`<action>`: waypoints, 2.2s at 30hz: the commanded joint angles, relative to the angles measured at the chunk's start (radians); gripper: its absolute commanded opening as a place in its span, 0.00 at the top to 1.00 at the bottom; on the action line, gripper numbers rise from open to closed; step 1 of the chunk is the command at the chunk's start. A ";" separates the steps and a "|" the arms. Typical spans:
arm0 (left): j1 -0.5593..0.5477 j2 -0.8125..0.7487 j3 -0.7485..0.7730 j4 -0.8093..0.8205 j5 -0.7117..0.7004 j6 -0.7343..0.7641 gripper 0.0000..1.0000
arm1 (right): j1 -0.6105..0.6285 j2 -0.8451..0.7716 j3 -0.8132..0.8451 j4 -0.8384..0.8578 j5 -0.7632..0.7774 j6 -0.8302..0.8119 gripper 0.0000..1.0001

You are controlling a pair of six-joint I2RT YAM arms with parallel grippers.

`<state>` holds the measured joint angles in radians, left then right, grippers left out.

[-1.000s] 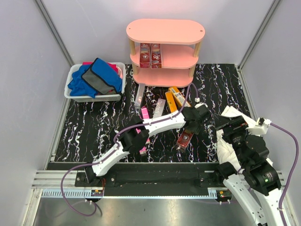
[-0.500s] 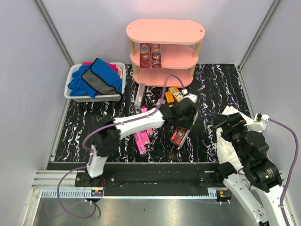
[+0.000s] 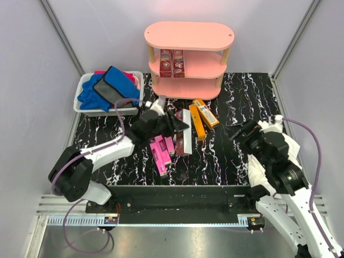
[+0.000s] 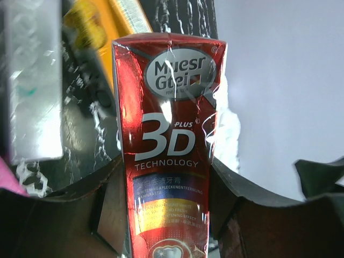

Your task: Place and organize the toothpastes onto the shelf

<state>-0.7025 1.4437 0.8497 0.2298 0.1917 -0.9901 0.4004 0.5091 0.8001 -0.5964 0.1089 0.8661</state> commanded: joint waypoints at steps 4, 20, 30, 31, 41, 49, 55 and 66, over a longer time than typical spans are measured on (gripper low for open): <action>0.113 -0.153 -0.240 0.434 0.063 -0.334 0.50 | 0.012 0.186 -0.030 0.214 -0.228 -0.056 0.01; 0.215 -0.293 -0.276 0.263 0.009 -0.282 0.48 | 0.649 0.541 0.166 0.288 0.239 -0.159 0.04; 0.222 -0.318 -0.259 0.226 0.012 -0.262 0.48 | 0.764 0.756 0.283 0.285 0.380 -0.136 0.17; 0.224 -0.321 -0.259 0.227 0.014 -0.265 0.48 | 0.767 0.778 0.289 0.284 0.399 -0.133 0.23; 0.235 -0.318 -0.262 0.256 0.044 -0.285 0.47 | 0.772 0.795 0.271 0.295 0.496 -0.128 0.44; 0.235 -0.305 -0.273 0.302 0.069 -0.305 0.42 | 0.770 0.750 0.211 0.422 0.431 -0.185 0.70; 0.235 -0.319 -0.262 0.267 0.063 -0.260 0.10 | 0.772 0.698 0.194 0.411 0.445 -0.182 0.78; 0.235 -0.368 -0.094 -0.116 0.008 0.011 0.01 | 0.767 0.664 0.232 0.333 0.463 -0.161 0.81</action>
<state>-0.4721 1.1282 0.6632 0.2497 0.2321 -1.1305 1.1706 1.2175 0.9813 -0.2867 0.5159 0.6949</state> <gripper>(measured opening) 0.985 0.470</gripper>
